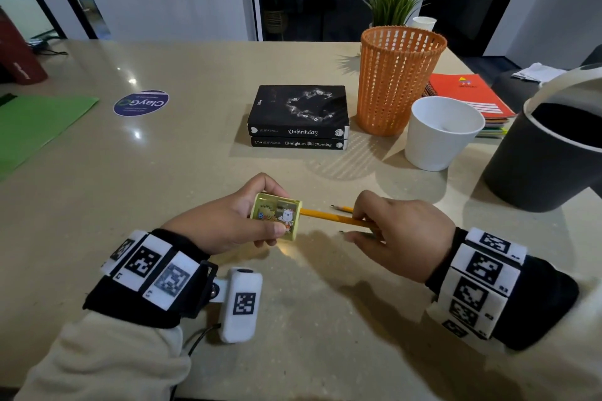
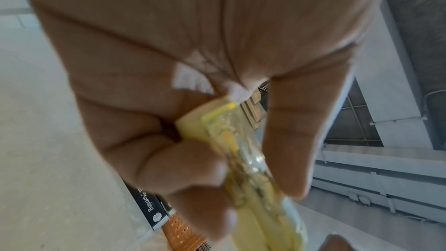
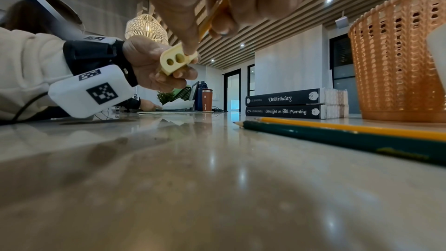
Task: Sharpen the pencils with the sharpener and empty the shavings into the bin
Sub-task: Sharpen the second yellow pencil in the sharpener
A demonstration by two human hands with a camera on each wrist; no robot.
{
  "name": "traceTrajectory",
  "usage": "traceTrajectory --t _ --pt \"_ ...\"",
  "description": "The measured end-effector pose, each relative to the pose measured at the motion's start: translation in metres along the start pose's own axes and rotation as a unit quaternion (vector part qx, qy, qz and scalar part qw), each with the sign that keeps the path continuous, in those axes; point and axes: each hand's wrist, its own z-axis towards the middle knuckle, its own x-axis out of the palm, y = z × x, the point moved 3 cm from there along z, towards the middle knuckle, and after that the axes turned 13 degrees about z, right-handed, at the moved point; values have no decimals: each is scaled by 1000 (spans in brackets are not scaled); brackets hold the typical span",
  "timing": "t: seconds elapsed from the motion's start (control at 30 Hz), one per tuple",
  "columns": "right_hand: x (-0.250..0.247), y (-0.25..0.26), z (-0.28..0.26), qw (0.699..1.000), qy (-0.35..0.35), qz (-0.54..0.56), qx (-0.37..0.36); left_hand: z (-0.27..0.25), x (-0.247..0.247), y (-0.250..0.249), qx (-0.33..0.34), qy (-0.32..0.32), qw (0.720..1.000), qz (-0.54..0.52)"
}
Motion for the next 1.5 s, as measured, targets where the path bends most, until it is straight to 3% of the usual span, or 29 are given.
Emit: traceTrajectory --t 0.17,0.73,1.03,1.17,1.5 --pt "-2 -1 -1 999 -33 6 -32 0 3 2 -8 6 1000 -26" --pt "2 -4 -2 998 -28 -36 -31 -3 3 5 -9 12 1000 -15" --pt "-2 1 -1 998 -20 8 -56 2 7 7 -9 30 998 -46" --pt "0 0 -2 996 -34 10 -79 2 7 9 -20 33 999 -27" --pt "4 -2 -3 998 -26 -25 -59 0 5 3 -14 36 999 24"
